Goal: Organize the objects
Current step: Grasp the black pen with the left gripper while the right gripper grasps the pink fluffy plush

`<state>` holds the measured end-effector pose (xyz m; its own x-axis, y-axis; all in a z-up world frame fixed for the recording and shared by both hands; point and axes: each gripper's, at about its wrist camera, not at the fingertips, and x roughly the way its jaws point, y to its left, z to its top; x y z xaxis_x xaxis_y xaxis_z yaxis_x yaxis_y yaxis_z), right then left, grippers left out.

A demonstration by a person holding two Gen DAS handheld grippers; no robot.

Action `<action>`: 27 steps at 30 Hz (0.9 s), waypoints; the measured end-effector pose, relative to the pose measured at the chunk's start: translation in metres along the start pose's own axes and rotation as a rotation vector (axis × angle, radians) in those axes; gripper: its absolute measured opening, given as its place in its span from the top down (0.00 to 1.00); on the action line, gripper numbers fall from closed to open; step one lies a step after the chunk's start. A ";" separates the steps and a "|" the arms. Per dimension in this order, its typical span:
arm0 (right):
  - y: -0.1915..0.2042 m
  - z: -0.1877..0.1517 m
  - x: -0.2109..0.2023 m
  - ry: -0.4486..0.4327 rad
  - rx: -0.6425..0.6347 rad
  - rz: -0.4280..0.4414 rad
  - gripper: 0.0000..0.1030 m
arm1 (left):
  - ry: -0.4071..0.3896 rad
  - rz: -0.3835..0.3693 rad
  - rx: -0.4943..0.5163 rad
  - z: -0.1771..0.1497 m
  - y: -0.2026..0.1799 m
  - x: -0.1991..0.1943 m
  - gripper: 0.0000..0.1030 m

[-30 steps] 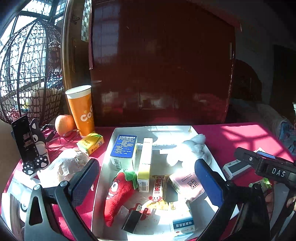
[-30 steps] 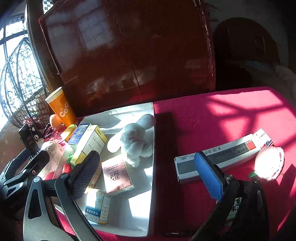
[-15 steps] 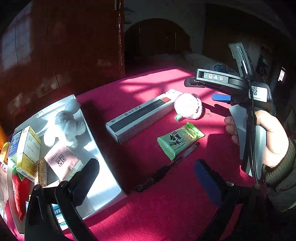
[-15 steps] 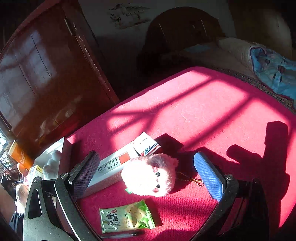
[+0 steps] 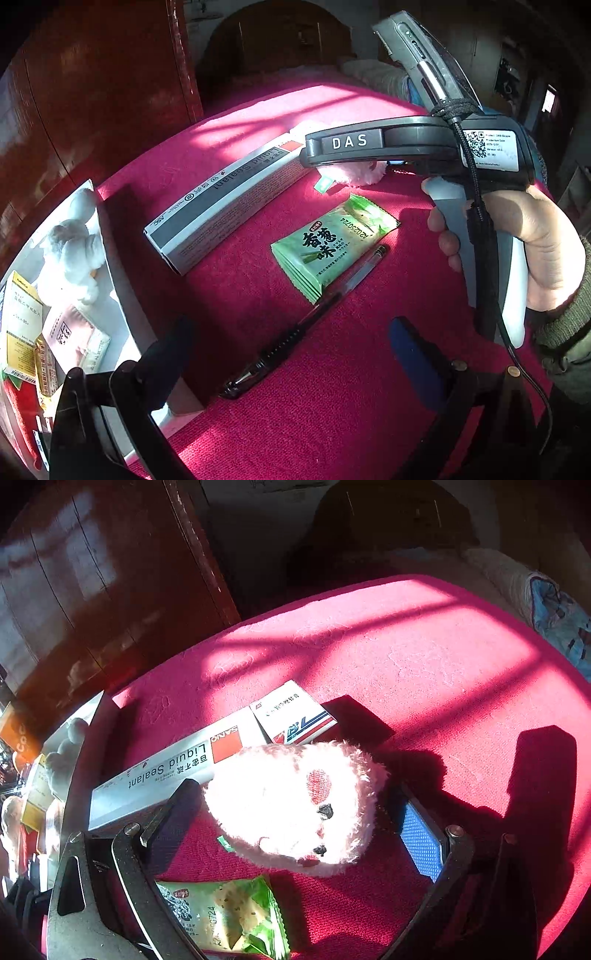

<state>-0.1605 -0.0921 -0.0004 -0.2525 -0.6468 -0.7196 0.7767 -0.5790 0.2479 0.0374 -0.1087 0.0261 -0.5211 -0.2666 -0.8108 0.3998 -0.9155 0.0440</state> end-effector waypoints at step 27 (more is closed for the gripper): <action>-0.090 -0.040 -0.063 -0.051 0.192 0.215 0.37 | 0.112 -0.127 0.086 -0.003 -0.018 0.002 0.48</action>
<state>-0.1912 0.0204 -0.0034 -0.1261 -0.7863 -0.6048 0.6935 -0.5058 0.5131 0.0311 -0.0917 0.0222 -0.4742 -0.1163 -0.8727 0.2676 -0.9634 -0.0171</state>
